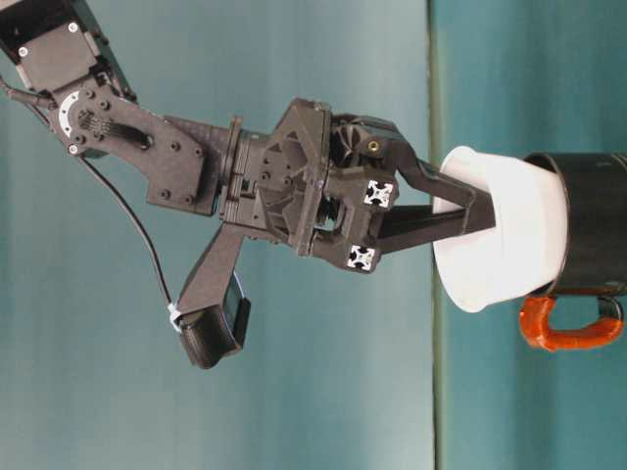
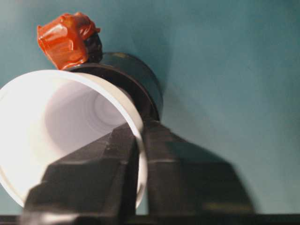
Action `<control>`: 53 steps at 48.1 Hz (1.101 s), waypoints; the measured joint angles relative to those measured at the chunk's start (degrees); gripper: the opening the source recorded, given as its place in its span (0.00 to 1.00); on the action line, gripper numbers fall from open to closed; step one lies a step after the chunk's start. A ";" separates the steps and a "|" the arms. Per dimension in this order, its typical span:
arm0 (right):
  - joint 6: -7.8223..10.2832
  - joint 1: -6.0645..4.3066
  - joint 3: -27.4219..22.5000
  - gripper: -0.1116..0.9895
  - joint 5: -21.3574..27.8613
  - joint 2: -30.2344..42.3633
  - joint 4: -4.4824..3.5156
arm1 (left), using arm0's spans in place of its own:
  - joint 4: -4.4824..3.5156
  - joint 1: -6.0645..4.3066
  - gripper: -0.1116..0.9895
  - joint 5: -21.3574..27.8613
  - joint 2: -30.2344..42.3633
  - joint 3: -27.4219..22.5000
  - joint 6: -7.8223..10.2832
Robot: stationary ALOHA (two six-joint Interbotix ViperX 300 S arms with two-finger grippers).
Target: Put the paper cup into the moved red handle cup holder.
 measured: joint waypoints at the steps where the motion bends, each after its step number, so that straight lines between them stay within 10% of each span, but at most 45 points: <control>1: 0.00 0.00 0.00 0.09 0.00 0.00 0.09 | 0.00 0.00 0.94 0.09 0.09 0.00 0.09; 19: 0.00 0.00 0.18 0.90 0.97 -0.35 0.09 | -0.09 0.00 0.94 0.09 0.09 0.00 0.09; 36: 0.00 -0.09 0.26 0.85 1.14 -2.02 -0.09 | 0.00 0.00 0.94 0.09 0.00 -0.09 -0.18; 53: 0.00 -0.26 3.96 0.85 -0.88 -10.20 -2.37 | 0.00 0.00 0.94 0.09 0.09 0.00 -0.35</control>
